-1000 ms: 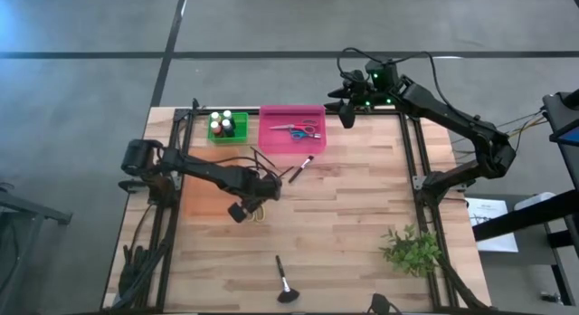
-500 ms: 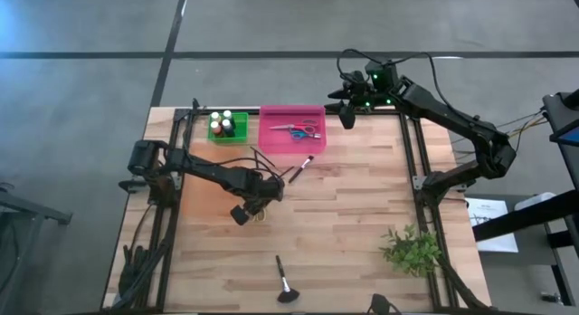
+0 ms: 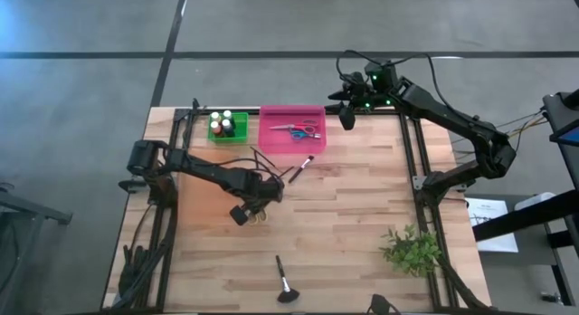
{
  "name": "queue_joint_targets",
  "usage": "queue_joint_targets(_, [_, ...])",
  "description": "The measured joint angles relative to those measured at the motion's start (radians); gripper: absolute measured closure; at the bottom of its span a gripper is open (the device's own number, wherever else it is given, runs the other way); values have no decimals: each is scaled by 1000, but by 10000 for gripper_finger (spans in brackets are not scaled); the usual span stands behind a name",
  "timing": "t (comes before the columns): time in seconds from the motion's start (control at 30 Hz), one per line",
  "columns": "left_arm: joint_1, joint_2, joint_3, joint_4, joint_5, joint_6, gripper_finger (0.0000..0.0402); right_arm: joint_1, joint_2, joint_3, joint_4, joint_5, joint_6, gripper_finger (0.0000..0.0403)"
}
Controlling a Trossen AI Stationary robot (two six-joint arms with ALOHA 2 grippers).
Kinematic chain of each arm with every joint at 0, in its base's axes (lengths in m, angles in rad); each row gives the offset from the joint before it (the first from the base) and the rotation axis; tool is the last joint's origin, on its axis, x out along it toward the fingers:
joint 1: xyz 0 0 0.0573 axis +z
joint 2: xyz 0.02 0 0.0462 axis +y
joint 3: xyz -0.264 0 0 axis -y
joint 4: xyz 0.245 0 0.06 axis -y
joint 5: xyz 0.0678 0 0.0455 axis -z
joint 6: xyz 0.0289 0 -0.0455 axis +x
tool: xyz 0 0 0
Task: Pick & Place Paint Supplies
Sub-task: Put the yellow scissors into the red bin
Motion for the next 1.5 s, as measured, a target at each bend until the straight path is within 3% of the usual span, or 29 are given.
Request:
queue_joint_targets(0.2, [3, -39, -5, 7, -102, 23, 386, 0, 0, -2, 1, 0, 7, 196])
queue_joint_targets(0.47, [-5, -96, 18, 51, -121, 51, 387, 0, 0, -2, 0, 0, 12, 196])
queue_joint_targets(0.73, [-6, -99, 176, 59, -149, 315, 387, 0, 0, -2, 1, 1, 19, 196])
queue_joint_targets(1.03, [86, -100, 359, -67, -184, 1171, 387, -2, -34, -2, 1, 2, 58, 196])
queue_joint_targets(1.2, [211, -100, 403, -79, -36, 1785, 387, -2, -65, -2, 2, 5, 111, 196])
queue_joint_targets(1.27, [271, -100, 410, -107, 21, 1952, 387, -2, -78, -2, 2, 8, 134, 196])
queue_joint_targets(1.5, [476, -99, 411, -291, 66, 2450, 389, -2, -118, -2, 1, 13, 240, 196])
